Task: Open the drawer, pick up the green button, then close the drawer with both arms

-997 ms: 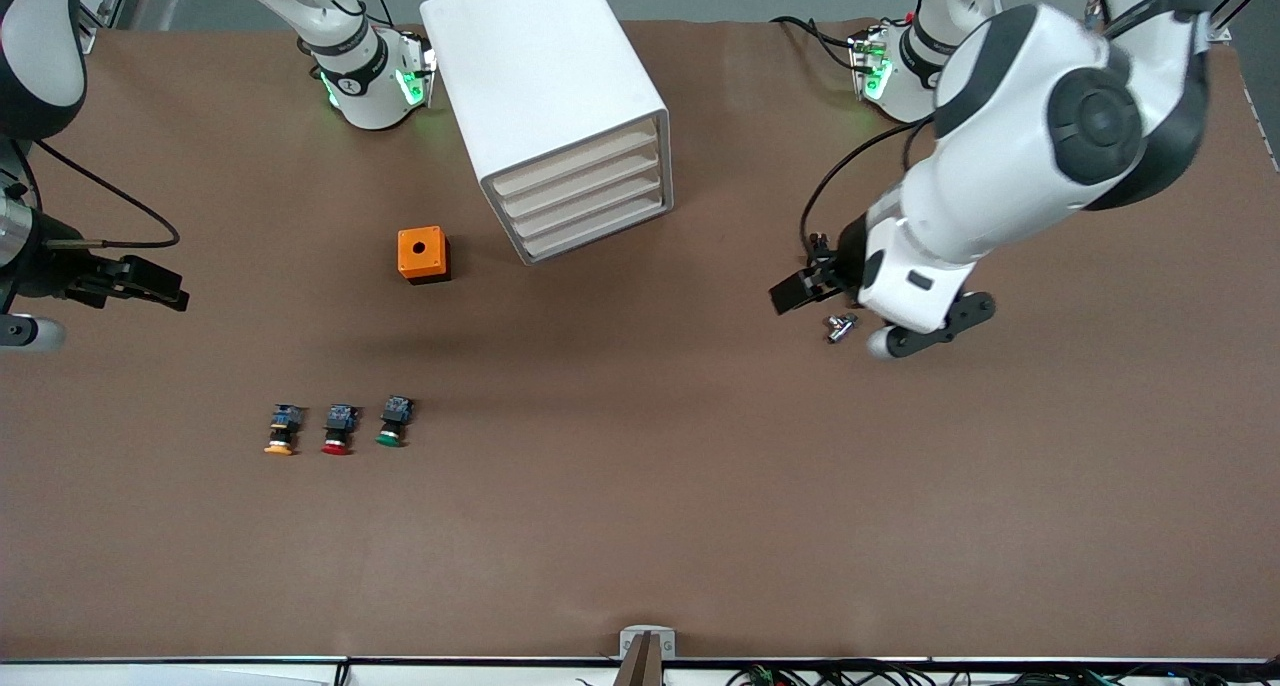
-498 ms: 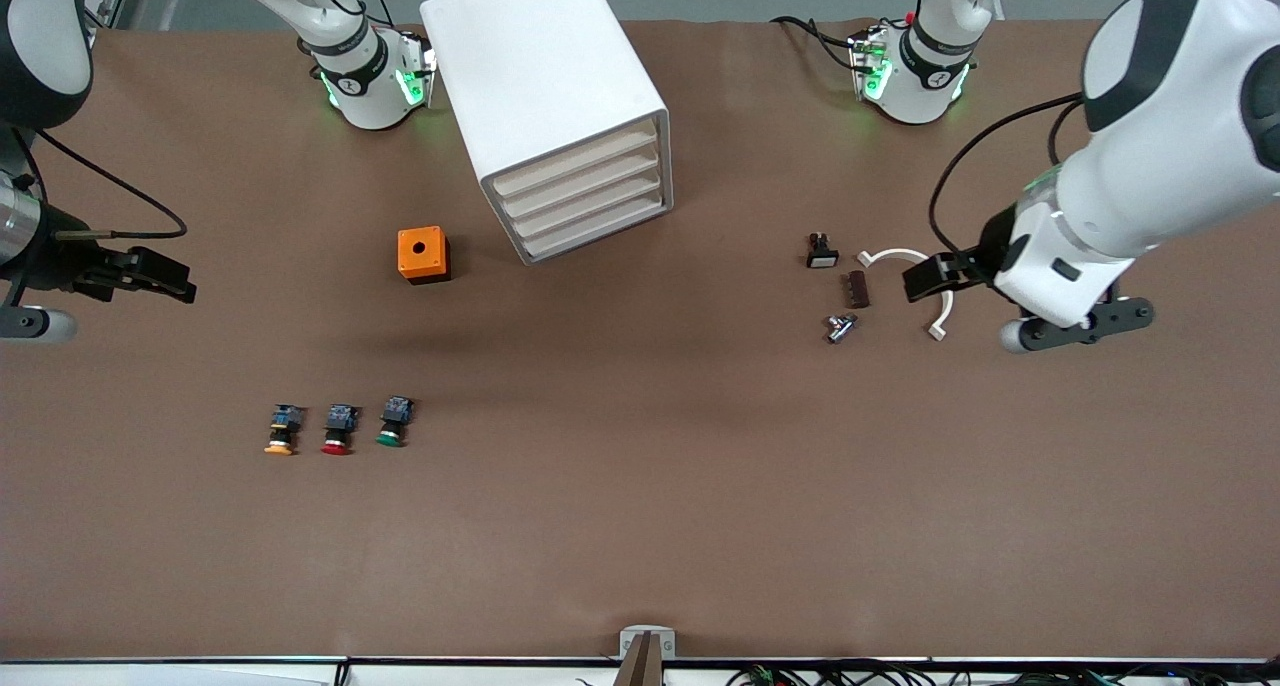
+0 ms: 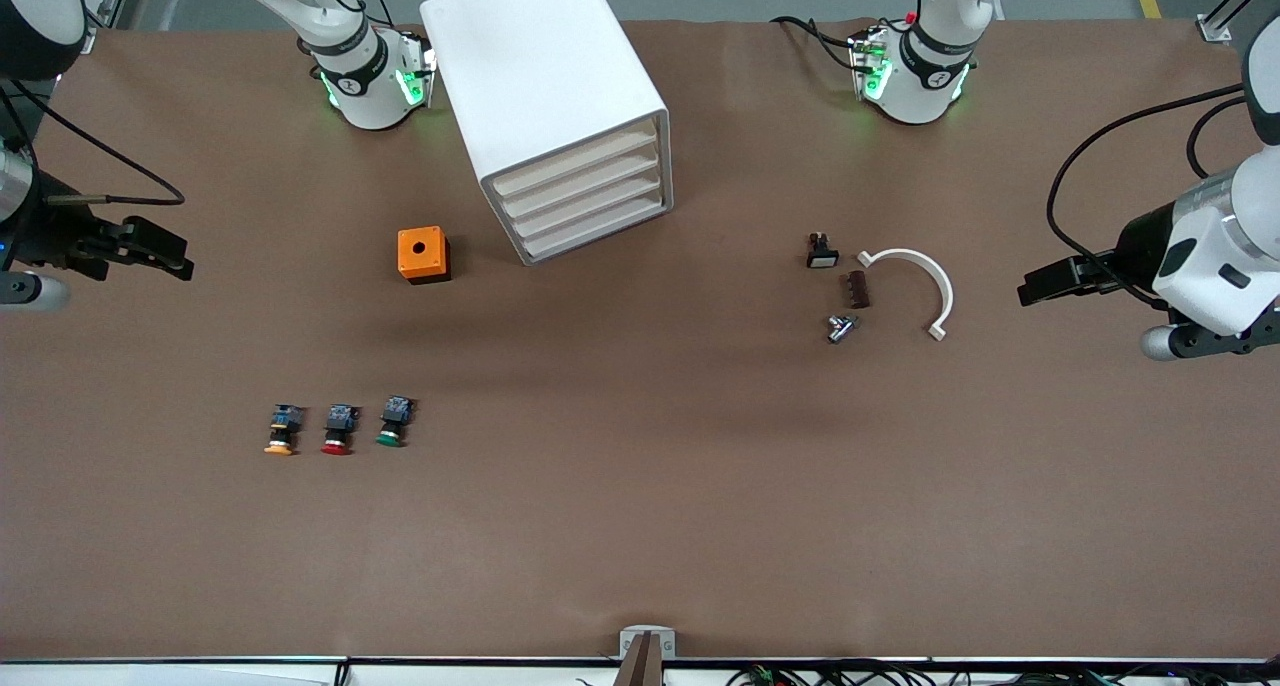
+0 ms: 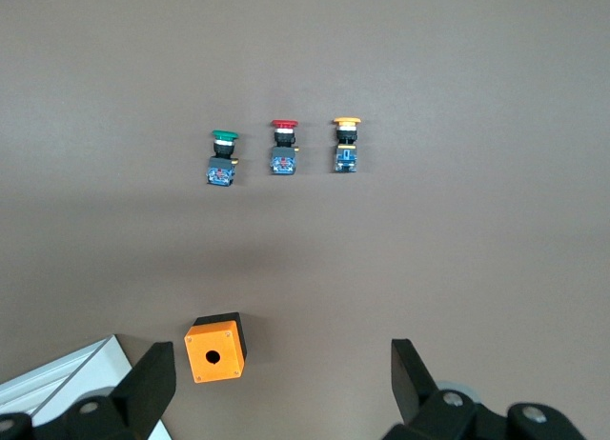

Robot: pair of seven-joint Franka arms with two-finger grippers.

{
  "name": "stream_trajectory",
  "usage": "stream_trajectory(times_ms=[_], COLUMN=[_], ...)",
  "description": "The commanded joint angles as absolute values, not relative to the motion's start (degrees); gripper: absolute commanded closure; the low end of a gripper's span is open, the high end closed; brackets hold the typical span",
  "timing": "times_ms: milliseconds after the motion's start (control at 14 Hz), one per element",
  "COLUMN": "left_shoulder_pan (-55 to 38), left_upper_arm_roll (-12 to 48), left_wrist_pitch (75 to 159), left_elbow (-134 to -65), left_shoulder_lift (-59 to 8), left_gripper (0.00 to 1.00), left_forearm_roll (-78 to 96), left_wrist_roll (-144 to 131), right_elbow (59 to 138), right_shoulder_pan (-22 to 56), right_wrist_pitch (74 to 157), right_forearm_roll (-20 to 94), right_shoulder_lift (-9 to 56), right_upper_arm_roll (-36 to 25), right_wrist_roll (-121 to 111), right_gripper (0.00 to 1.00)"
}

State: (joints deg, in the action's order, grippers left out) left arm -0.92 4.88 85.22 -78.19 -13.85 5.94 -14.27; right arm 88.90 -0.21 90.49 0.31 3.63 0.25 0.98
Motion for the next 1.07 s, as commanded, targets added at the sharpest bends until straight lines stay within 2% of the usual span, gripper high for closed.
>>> stream_trajectory(times_ms=[0, 214, 569, 997], left_shoulder_pan=[1.05, 1.06, 0.27, -1.14], left_upper_arm_roll=[6.06, 5.98, 5.36, 5.10], left_wrist_pitch=[85.43, 87.53, 98.60, 99.23], left_elbow=[-81.56, -84.62, -100.35, -103.35], left_shoulder_lift=[-11.69, -10.03, 0.60, 3.77], left_gripper=[0.00, 0.00, 0.00, 0.00], left_forearm_roll=[4.84, 3.78, 3.87, 3.87], left_wrist_roll=[-11.00, -10.63, -10.63, -10.72], right_elbow=[92.81, 95.70, 97.56, 97.56], right_shoulder_pan=[-0.09, -0.09, -0.09, -0.09], right_wrist_pitch=[90.70, 91.14, 91.41, 90.79], right_forearm_roll=[0.53, 0.53, 0.53, 0.53], right_shoulder_lift=[-0.43, -3.24, -5.71, -8.08], right_upper_arm_roll=[0.26, 0.18, 0.18, 0.17], right_wrist_roll=[1.41, 1.41, 1.41, 0.80], right_gripper=[0.00, 0.00, 0.00, 0.00])
